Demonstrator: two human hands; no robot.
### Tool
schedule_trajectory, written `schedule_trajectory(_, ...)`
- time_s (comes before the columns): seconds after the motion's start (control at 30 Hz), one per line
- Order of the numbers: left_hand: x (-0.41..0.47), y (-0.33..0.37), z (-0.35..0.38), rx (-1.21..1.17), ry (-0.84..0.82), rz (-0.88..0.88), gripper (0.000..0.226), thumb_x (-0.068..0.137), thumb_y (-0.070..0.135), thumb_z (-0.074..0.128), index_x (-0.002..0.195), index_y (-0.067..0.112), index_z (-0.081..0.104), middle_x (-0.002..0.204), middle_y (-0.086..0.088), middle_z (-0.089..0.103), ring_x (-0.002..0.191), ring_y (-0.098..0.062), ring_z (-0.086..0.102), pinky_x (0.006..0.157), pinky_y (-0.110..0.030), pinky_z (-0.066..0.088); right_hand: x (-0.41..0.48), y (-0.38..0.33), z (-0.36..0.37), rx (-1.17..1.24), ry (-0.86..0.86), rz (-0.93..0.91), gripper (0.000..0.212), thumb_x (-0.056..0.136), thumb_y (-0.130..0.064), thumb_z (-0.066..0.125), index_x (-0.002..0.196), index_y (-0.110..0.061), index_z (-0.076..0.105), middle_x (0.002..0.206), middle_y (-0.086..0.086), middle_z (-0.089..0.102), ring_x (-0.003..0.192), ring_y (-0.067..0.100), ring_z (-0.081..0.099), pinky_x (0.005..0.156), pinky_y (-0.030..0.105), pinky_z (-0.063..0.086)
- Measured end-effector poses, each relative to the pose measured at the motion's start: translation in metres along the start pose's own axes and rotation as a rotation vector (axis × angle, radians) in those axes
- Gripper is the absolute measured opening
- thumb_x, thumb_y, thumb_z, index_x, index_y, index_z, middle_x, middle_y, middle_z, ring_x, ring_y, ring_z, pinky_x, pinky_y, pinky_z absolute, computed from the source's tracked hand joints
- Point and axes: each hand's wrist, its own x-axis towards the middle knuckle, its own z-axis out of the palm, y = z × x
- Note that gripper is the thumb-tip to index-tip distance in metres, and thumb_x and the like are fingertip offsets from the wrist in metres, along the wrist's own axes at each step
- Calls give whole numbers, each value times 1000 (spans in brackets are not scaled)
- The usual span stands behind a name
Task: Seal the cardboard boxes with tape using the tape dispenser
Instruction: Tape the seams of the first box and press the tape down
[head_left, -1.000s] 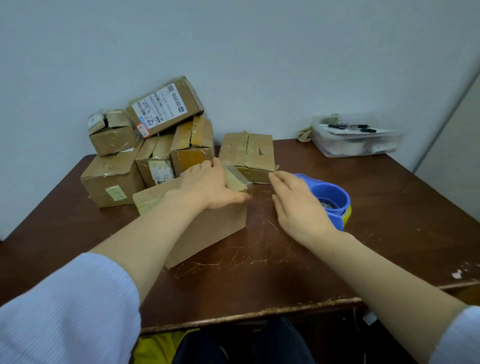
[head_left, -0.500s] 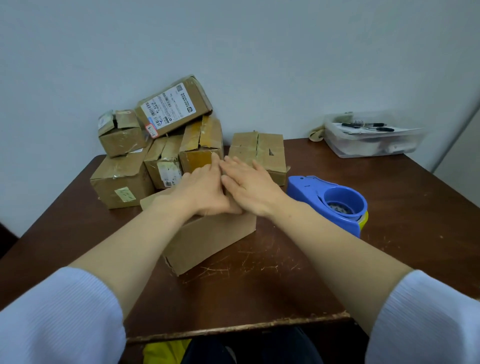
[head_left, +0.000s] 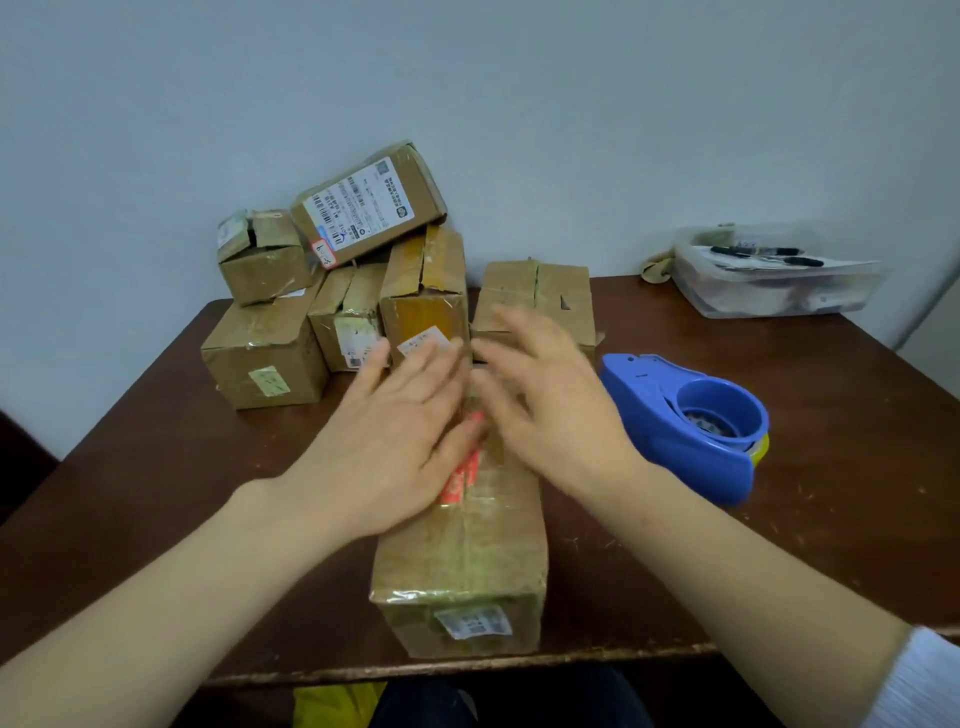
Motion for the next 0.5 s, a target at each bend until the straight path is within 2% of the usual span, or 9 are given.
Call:
schedule_trajectory(0.1, 0, -1, 9, -146, -49, 36, 86, 77, 63, -8, 152, 23, 1, 160, 3, -2, 144, -5, -10, 111, -16, -13, -9, -12, 1, 17, -282, -62, 50, 102, -40, 27, 144, -15, 40, 152, 0, 34, 142, 10, 24, 113, 20, 6)
schedule_trajectory(0.17, 1, 0, 11, -143, -35, 31, 81, 81, 61, -4, 152, 21, 0, 160, 2, -4, 143, -1, -11, 109, -11, -13, -11, -8, -1, -54, -309, -50, 48, 103, -35, 25, 148, -18, 30, 155, -3, 28, 143, 6, 18, 109, 11, -1)
schedule_trajectory(0.23, 0, 2, 12, -127, -41, -10, 66, 95, 54, 8, 152, 20, -2, 159, 4, -8, 138, 4, -13, 108, -11, -13, -12, -8, -4, -154, -312, -37, 48, 103, -33, 23, 149, -19, 27, 156, -4, 25, 144, 6, 16, 102, 5, -4)
schedule_trajectory(0.37, -2, 8, 12, -172, -46, -91, 62, 99, 47, 14, 152, 18, -1, 159, 5, -12, 141, 1, -15, 109, -14, -11, -16, -10, -6, -233, -358, 51, 49, 103, -35, 20, 150, -19, 26, 158, -2, 18, 145, 7, 12, 110, 15, 5)
schedule_trajectory(0.43, -1, 9, 13, -202, -46, -83, 64, 99, 48, 15, 152, 17, -1, 159, 4, -12, 142, -1, -14, 109, -14, -11, -17, -12, -7, -258, -364, 129, 50, 103, -37, 21, 150, -19, 24, 159, 1, 14, 145, 12, 16, 113, 23, 16)
schedule_trajectory(0.5, -2, 7, 9, -234, 4, -96, 63, 99, 48, 18, 152, 16, 10, 160, 3, 1, 144, -3, -5, 110, -15, -5, -16, -12, -8, -304, -362, 202, 52, 103, -37, 24, 150, -15, 22, 160, 7, 10, 144, 20, 20, 111, 30, 26)
